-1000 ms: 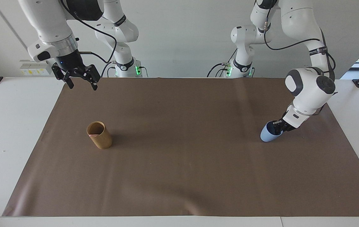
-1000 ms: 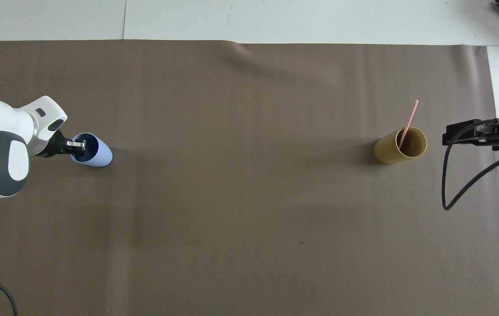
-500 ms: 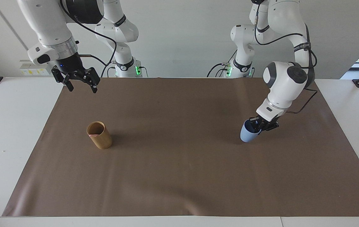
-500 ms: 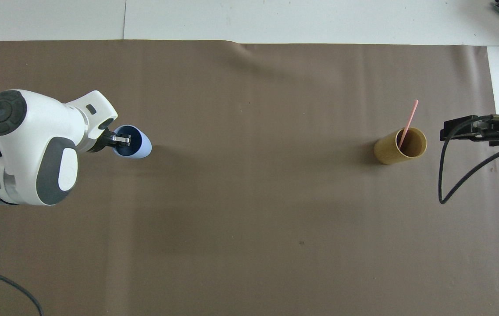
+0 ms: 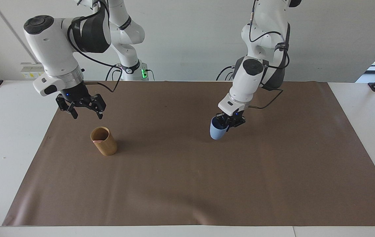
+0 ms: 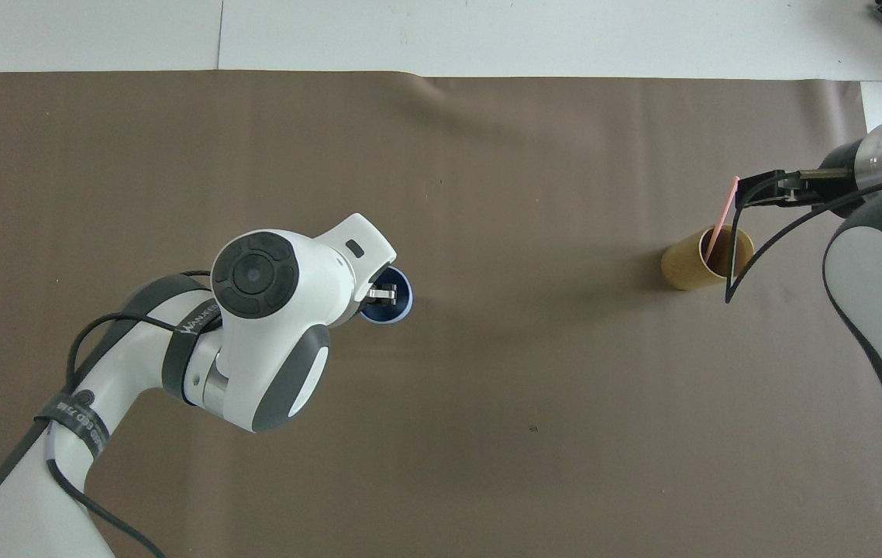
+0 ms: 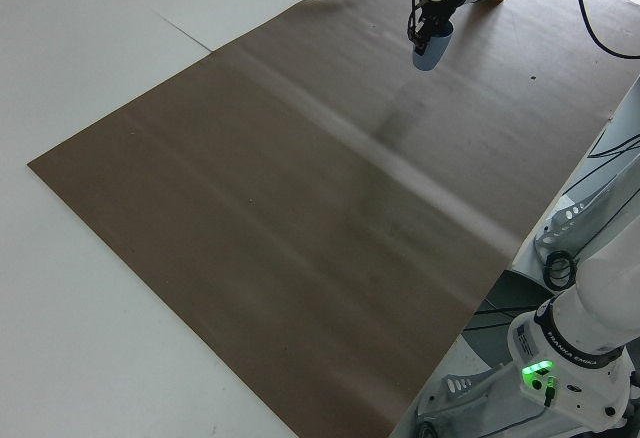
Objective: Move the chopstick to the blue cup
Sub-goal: 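Carry the blue cup with the left gripper while the right gripper grasps the straw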
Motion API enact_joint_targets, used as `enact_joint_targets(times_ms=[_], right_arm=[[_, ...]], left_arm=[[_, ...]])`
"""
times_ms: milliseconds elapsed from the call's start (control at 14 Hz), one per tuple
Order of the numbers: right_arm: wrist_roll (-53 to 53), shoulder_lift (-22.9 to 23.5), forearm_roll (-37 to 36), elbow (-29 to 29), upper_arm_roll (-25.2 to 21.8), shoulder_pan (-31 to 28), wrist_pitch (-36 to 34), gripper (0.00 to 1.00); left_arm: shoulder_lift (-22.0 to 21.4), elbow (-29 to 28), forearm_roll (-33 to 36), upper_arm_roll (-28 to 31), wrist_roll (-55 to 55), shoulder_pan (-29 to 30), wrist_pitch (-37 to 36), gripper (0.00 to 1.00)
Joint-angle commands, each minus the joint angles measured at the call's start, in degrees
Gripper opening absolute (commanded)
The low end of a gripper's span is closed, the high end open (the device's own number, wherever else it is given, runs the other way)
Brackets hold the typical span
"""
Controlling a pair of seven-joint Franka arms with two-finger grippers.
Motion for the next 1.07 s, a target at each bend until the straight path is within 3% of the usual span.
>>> enact_joint_targets(times_ms=[0, 286, 643, 714, 857, 1000], right_arm=[[-3.7, 2.9, 0.9, 0.1, 0.3, -0.5, 4.4, 1.0], [-3.6, 6.6, 1.0, 0.1, 0.5, -0.2, 10.8, 1.0], [-6.9, 7.9, 1.1, -0.1, 0.6, -0.4, 9.9, 1.0], [-7.5, 7.7, 1.1, -0.1, 0.7, -0.8, 8.9, 1.0], [-7.4, 7.2, 1.1, -0.1, 0.6, -0.7, 5.4, 1.0], [-7.7, 6.4, 1.1, 0.0, 0.6, -0.8, 4.4, 1.0]], left_arm=[[0.1, -0.1, 1.4, 1.2, -6.2, -5.4, 1.1, 0.0], [1.7, 0.8, 2.4, 0.8, -10.2, -10.0, 2.1, 0.0], [5.7, 2.4, 2.4, 0.6, -12.6, -13.0, 4.2, 0.01], [5.7, 2.4, 2.4, 0.6, -12.2, -12.9, 4.5, 0.24], [5.8, 2.4, 2.3, 0.6, -11.6, -12.4, 4.9, 1.0], [5.3, 2.4, 2.3, 0.6, -10.8, -12.0, 5.3, 1.0]])
